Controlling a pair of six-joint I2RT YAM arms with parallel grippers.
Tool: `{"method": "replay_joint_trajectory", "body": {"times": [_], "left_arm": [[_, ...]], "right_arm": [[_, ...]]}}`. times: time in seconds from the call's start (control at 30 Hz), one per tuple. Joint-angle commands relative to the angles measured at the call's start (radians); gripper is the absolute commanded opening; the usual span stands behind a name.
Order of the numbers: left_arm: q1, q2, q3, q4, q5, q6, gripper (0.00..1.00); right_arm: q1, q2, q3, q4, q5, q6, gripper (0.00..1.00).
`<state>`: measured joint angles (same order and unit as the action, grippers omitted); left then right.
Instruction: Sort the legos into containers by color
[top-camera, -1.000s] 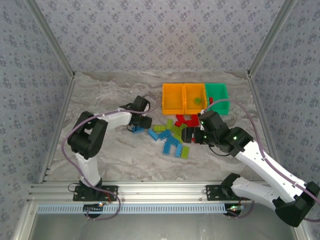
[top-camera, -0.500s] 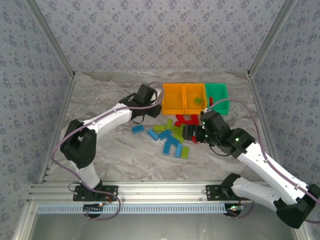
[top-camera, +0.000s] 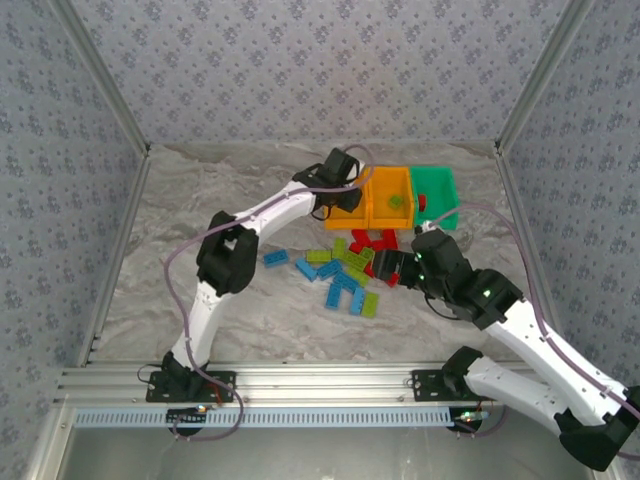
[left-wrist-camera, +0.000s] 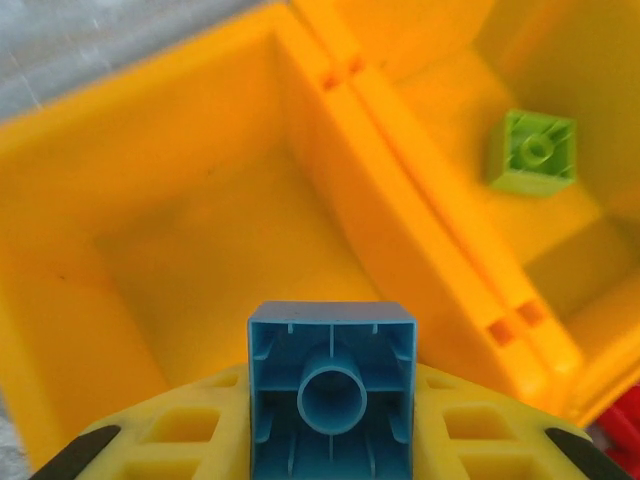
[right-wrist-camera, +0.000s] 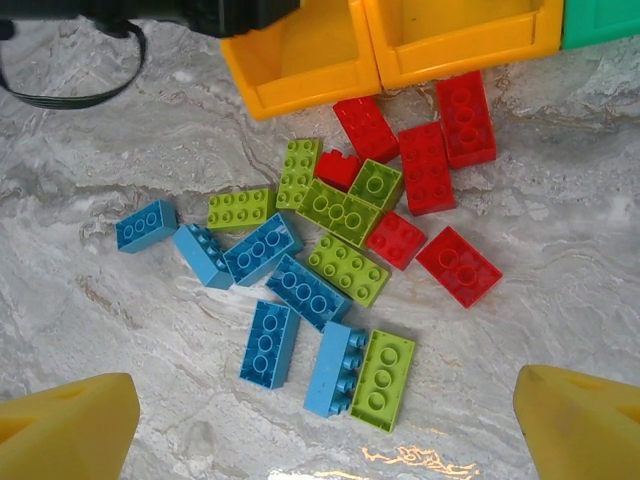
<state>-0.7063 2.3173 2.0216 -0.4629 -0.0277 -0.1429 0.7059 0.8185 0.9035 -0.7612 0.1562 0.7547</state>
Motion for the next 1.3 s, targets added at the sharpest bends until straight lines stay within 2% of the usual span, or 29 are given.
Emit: {"method": "replay_joint_trajectory", "body": {"times": [0.0, 0.03, 0.07, 0.3, 0.37, 0.47, 0.57, 0.67, 0.8, 0.9, 1.0, 1.13, 1.27], "left_arm": [[0.001, -0.004, 0.095, -0.058, 0.007, 0.014, 0.42], [-0.001, -0.007, 0.097, -0.054, 0.011, 0.013, 0.47], [-0.001, -0.011, 0.097, -0.053, 0.017, 0.012, 0.48], [-0.014, -0.135, 0.027, -0.054, 0.045, 0.026, 0.49], [-0.023, -0.232, -0.056, -0.045, 0.067, 0.014, 0.48], [-0.054, -0.459, -0.31, 0.06, 0.1, 0.015, 0.49], [-0.102, -0.683, -0.515, 0.093, 0.096, 0.076, 0.49], [-0.15, -0.874, -0.655, 0.024, 0.118, 0.19, 0.51], [-0.208, -1.102, -0.797, -0.118, 0.134, 0.373, 0.64], [-0.22, -1.259, -0.91, -0.177, 0.136, 0.473, 0.76], [-0.221, -1.401, -1.012, -0.178, 0.107, 0.546, 0.97], [-0.221, -1.51, -1.089, -0.146, 0.067, 0.581, 0.99], [-0.221, -1.519, -1.128, -0.117, 0.072, 0.587, 0.99]], "right_arm": [[0.005, -0.031, -0.008, -0.034, 0.036, 0.038, 0.99], [0.006, -0.038, -0.01, -0.037, 0.038, 0.039, 0.99], [0.005, -0.043, -0.014, -0.039, 0.044, 0.041, 0.99], [0.002, -0.041, -0.046, 0.002, 0.078, 0.044, 1.0], [-0.004, -0.018, -0.058, -0.004, 0.109, 0.043, 1.0], [-0.057, 0.07, -0.052, -0.029, 0.139, 0.008, 0.99], [-0.158, 0.197, -0.048, 0.037, 0.055, -0.053, 0.99], [-0.231, 0.323, -0.049, 0.15, -0.037, -0.091, 0.97], [-0.319, 0.496, -0.043, 0.325, -0.093, -0.113, 0.94], [-0.382, 0.644, -0.011, 0.437, -0.152, -0.117, 0.86], [-0.398, 0.784, 0.07, 0.462, -0.184, -0.142, 0.79], [-0.414, 0.907, 0.142, 0.463, -0.15, -0.149, 0.75], [-0.441, 0.949, 0.127, 0.513, -0.174, -0.132, 0.65]]}}
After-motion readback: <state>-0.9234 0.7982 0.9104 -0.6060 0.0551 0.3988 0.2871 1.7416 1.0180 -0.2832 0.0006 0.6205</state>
